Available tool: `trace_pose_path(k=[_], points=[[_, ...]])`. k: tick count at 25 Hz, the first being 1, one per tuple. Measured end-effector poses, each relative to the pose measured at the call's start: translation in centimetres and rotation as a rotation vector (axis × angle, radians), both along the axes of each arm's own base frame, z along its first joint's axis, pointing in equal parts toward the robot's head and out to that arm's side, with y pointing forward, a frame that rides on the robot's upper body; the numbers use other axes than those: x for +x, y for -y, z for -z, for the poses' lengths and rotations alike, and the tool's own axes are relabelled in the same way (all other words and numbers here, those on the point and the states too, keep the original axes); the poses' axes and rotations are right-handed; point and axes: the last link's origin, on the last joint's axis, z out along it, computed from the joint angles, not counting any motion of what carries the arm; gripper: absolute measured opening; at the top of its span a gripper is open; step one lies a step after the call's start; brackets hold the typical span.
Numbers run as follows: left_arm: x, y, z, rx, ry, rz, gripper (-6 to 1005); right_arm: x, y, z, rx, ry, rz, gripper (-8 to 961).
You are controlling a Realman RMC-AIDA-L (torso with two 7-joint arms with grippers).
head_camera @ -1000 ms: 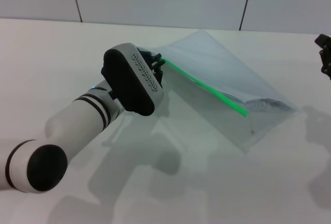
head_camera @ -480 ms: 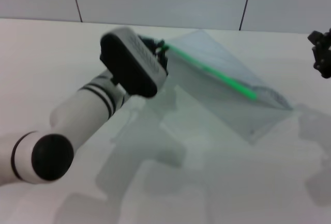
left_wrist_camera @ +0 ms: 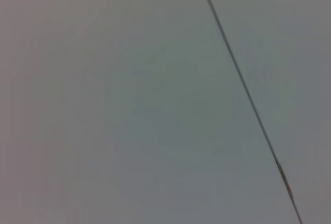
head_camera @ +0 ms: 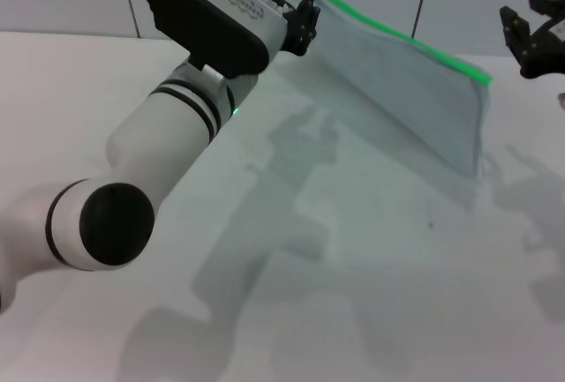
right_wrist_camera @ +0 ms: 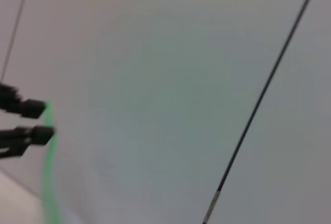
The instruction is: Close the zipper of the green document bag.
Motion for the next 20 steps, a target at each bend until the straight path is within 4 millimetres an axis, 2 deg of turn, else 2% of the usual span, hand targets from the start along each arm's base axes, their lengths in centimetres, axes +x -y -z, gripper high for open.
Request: trace_pose_path(k=[2,7,12,14,15,20], points=[[0.0,-0.1,-0.1,-0.004,0.022,-0.010,236,0.2,-0.4,0.3,0.024,-0.039,0.008,251],[0.4,0.0,-0.1,-0.015,0.061,-0.010,478,0.2,-0.5,0.9,0.095,-0.070,-0.009,481],[0.8,0.2,-0.5,-0.005,0.119,-0.012,629,-0.6,-0.4,1.4,0.152,-0.105,-0.041,694],[0.7,0.3,-0.8,0.011,0.138,-0.014,689,-1.0,-0.2,1.8,0.168,-0.125,-0.056,703],[0.2,0.8,-1.8,0.066,0.182,-0.019,719,-1.2,-0.1,2.1,0.176,-0.132,-0.064,708],[-1.8,2.7,-4.0,0.249,0.262,-0.001,820,-1.4,0.6,3.6,0.271,-0.144,-0.117,731]])
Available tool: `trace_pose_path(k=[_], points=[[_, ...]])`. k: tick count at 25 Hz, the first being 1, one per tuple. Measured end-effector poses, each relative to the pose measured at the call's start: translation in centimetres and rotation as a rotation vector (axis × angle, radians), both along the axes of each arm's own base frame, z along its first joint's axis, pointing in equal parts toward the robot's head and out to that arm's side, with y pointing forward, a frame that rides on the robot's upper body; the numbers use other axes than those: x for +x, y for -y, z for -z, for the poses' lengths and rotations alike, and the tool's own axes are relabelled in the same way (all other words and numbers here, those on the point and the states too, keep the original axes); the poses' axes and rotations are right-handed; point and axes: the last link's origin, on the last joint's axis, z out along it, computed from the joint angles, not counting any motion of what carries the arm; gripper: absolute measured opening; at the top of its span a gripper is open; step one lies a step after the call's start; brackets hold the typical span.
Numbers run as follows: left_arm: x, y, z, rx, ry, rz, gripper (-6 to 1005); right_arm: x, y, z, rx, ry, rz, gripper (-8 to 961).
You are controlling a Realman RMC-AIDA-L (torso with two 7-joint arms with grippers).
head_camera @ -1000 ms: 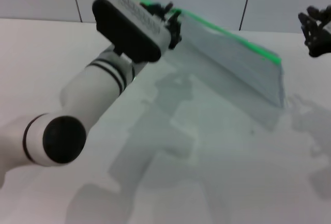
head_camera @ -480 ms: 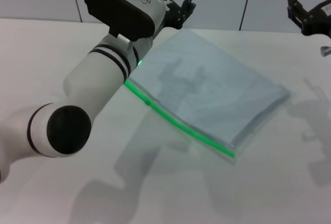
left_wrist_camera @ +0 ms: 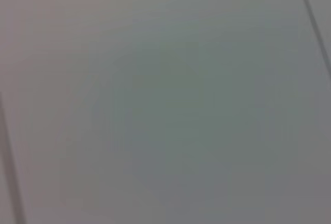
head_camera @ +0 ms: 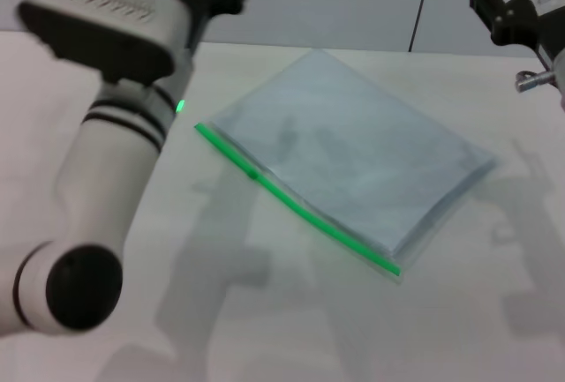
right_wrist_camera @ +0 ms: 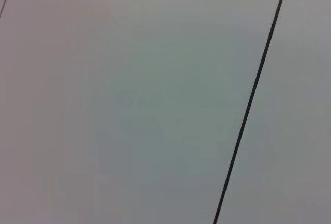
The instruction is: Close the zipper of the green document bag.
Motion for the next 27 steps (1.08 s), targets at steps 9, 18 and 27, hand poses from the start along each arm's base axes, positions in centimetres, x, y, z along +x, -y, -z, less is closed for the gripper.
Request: trace_pose_path(k=[9,18,27], points=[[-4.4,1.7,-1.4,0.069,0.150,0.037,829,3.4,0.6,0.8,0.159,-0.059,0.055,736],[-7.2,1.5,-0.7,-0.066,0.140,0.094,829,5.2,0.7,3.3,0.110,-0.146,0.046,733],[-7.6,1.0,-0.8,-0.044,0.103,0.098,829,5.0,0.8,4.2,0.105,-0.093,-0.022,733]])
